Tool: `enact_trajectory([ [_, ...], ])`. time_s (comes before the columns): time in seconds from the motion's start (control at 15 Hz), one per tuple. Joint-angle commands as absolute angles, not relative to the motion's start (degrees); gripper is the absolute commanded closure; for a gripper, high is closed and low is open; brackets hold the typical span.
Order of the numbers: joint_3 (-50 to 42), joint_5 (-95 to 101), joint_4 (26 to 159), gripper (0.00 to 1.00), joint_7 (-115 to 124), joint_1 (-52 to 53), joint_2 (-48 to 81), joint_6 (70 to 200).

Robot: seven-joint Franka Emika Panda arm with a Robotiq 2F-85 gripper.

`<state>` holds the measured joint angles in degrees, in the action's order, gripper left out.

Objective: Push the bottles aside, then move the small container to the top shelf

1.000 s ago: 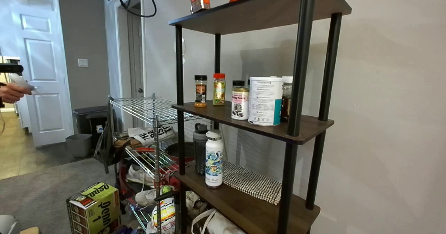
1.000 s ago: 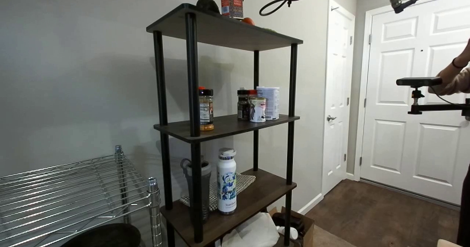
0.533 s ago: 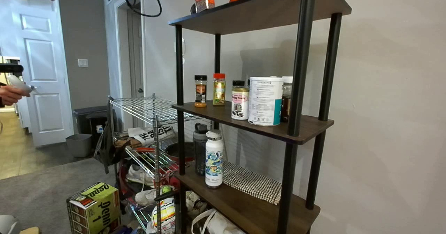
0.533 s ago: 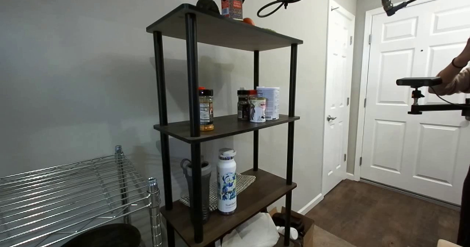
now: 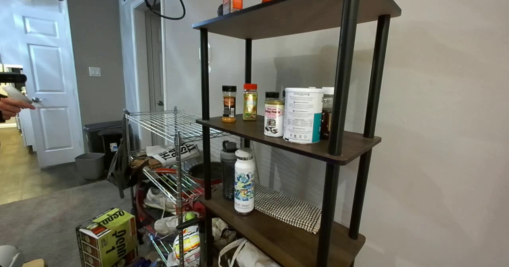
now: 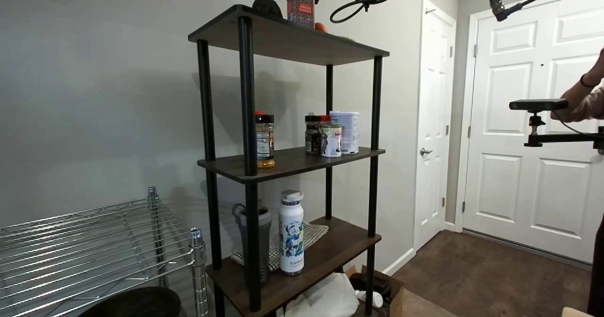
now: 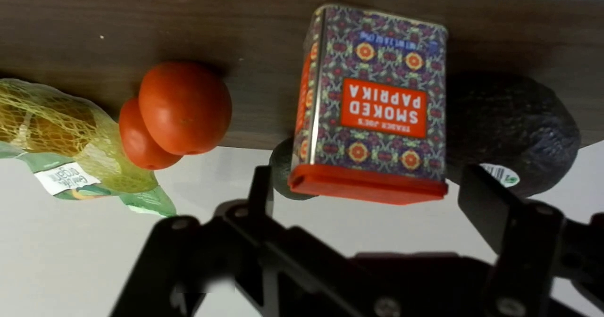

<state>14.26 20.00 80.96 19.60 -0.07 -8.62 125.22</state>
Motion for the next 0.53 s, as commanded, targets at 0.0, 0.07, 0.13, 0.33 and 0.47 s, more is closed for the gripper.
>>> enact_trajectory([
  [0.0,14.6,21.0,81.0,0.00,21.8,-0.3,-9.0,125.1],
  [0.07,14.5,20.8,81.3,0.00,22.0,-0.3,-9.2,125.4],
  [0.13,14.4,20.4,81.5,0.00,22.4,-0.3,-9.4,125.4],
  [0.33,14.3,21.3,82.2,0.00,25.4,-0.6,-9.9,126.1],
  [0.47,14.2,22.3,82.8,0.00,27.3,-0.9,-10.4,126.4],
])
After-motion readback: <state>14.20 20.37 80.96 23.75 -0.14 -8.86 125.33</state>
